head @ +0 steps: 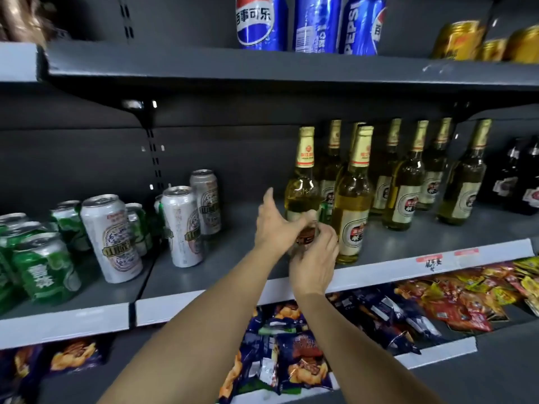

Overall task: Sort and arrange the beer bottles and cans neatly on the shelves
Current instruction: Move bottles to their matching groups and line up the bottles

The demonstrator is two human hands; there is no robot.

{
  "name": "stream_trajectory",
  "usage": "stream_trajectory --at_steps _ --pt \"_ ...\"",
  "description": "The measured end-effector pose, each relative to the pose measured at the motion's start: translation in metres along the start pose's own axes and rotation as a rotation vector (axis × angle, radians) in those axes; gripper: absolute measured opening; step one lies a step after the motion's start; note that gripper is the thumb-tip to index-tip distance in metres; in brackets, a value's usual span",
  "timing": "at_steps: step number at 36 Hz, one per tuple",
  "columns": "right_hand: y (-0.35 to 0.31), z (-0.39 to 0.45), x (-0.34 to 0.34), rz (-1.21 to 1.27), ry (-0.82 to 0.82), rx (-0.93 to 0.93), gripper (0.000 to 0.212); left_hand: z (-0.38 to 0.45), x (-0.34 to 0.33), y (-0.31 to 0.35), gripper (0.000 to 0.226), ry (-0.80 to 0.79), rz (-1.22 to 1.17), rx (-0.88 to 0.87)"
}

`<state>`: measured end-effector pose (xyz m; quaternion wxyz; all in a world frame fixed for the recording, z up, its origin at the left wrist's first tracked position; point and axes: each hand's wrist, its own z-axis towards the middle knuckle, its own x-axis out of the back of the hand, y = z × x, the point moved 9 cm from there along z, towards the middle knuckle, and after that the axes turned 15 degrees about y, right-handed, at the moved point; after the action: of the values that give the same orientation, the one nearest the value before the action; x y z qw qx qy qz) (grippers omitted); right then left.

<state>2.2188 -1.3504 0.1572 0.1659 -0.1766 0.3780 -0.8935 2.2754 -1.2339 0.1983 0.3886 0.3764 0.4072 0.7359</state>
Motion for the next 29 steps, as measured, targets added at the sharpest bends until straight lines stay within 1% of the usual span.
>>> stream_trajectory --at_steps 1,2,3,4,6,8,11,13,15,19,22,25,27,29 --pt "0.005 0.000 -0.005 0.002 -0.073 -0.024 0.066 -0.002 -0.017 -0.008 0.113 -0.069 -0.047 0.112" --pt "0.010 -0.001 -0.009 0.002 -0.144 -0.046 0.070 -0.003 -0.030 -0.016 0.113 -0.109 -0.094 0.195" --pt "0.014 -0.003 -0.013 0.007 -0.204 -0.062 0.073 -0.003 -0.039 -0.021 0.106 -0.125 -0.120 0.235" --pt "0.016 -0.006 -0.016 0.015 -0.249 -0.067 0.075 -0.002 -0.041 -0.027 0.092 -0.117 -0.117 0.246" --pt "0.021 -0.008 -0.020 0.019 -0.310 -0.052 0.076 0.002 -0.038 -0.030 0.069 -0.055 -0.056 0.202" --pt "0.024 -0.006 -0.024 0.006 -0.346 -0.030 0.076 0.005 -0.032 -0.028 0.061 -0.003 -0.016 0.154" --pt "0.026 -0.002 -0.033 -0.020 -0.387 0.001 0.077 0.009 -0.025 -0.027 0.057 0.053 0.015 0.131" --pt "0.022 0.001 -0.040 -0.008 -0.403 0.021 0.077 0.016 -0.019 -0.030 0.059 0.090 0.047 0.109" --pt "0.018 0.004 -0.049 0.017 -0.413 0.002 0.078 0.025 -0.013 -0.033 0.061 0.133 0.077 0.098" --pt "0.012 0.010 -0.064 0.039 -0.365 -0.060 0.081 0.049 -0.005 -0.043 0.065 0.215 0.122 0.091" --pt "0.004 0.015 -0.074 0.020 -0.334 -0.016 0.080 0.067 -0.005 -0.050 0.067 0.233 0.131 0.101" --pt "-0.004 0.019 -0.085 0.046 -0.350 0.054 0.068 0.083 -0.009 -0.055 0.067 0.233 0.161 0.107" --pt "-0.005 0.021 -0.093 0.056 -0.370 0.080 0.050 0.092 -0.015 -0.059 0.064 0.230 0.145 0.129" --pt "-0.001 0.021 -0.103 0.019 -0.421 0.080 0.028 0.102 -0.023 -0.065 0.062 0.225 0.109 0.153"
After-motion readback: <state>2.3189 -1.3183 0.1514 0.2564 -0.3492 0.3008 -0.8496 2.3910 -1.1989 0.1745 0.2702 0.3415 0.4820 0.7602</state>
